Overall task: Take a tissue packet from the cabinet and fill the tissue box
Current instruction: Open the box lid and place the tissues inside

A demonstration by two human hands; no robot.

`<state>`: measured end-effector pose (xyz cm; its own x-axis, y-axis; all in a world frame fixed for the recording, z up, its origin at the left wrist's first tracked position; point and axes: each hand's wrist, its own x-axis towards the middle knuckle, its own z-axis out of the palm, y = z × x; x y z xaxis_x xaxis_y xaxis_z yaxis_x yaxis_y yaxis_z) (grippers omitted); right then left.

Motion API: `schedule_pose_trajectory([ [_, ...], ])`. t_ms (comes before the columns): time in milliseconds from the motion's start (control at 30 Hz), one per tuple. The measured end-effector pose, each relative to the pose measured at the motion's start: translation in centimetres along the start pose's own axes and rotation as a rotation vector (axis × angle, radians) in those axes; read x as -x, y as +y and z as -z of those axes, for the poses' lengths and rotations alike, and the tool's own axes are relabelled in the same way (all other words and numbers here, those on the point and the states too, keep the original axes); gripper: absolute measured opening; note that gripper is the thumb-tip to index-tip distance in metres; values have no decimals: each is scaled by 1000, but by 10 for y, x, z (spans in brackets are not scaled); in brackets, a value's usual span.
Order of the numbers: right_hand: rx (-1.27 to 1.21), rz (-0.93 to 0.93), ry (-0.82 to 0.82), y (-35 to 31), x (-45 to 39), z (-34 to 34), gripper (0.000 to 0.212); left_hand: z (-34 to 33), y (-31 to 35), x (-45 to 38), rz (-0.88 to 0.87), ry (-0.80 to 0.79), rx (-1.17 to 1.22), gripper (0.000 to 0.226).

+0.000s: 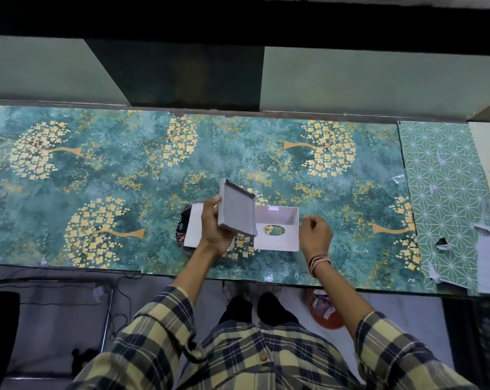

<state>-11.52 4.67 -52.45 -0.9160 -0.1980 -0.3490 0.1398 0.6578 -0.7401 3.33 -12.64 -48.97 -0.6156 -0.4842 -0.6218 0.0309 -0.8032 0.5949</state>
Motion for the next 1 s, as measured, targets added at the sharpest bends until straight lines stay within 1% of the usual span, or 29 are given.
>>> schedule_pose_trajectory([
  [33, -41, 60, -84, -13, -1, 1, 29, -3, 4, -1, -1, -9, 26, 62],
  [67, -81, 94, -225, -27, -1, 0, 34, -8, 7, -2, 1, -14, 46, 62],
  [133, -120, 97, -524, -49, -5, -5, 49, -20, 12, -5, 11, -24, 52, 60],
  [167, -125, 86, -604, -57, -7, -8, 51, -26, 14, -6, 12, -24, 36, 59],
  [200, -129, 91, -621, -62, -10, -12, 48, -33, 14, -7, 11, -18, 9, 56],
  [233, -127, 104, -584, -66, -15, -15, 43, -38, 15, -9, 7, 4, -34, 52],
  [267, -110, 115, -514, -67, -20, -18, 42, -42, 15, -12, -6, 45, -91, 47],
  [333, -62, 120, -393, -67, -36, -22, 46, -42, 19, -17, -60, 175, -237, 37],
  [433, 125, 127, -267, -68, -57, -24, 43, -24, 26, -23, -177, 339, -457, 26],
  [533, 231, 81, -192, -71, -72, -29, 47, -2, 32, -15, -309, 492, -650, 23],
  [633, 284, 32, -165, -69, -86, -37, 49, 17, 37, -2, -385, 610, -747, 21],
  [700, 323, 15, -165, -68, -92, -42, 49, 29, 38, 3, -378, 647, -803, 16],
  [767, 367, 13, -176, -67, -95, -47, 46, 41, 38, 7, -335, 673, -864, 13],
  [867, 377, -25, -185, -70, -90, -46, 40, 57, 35, 10, -279, 647, -981, 19],
  [900, 398, -15, -172, -74, -85, -46, 33, 62, 32, 9, -273, 629, -1024, 17],
  [933, 412, 9, -159, -80, -78, -45, 20, 66, 29, 8, -265, 614, -1073, 16],
  [967, 414, 76, -148, -84, -70, -48, 10, 72, 26, 5, -262, 601, -1111, 18],
  [1000, 400, 149, -154, -88, -59, -52, 22, 76, 23, 3, -249, 587, -1134, 24],
])
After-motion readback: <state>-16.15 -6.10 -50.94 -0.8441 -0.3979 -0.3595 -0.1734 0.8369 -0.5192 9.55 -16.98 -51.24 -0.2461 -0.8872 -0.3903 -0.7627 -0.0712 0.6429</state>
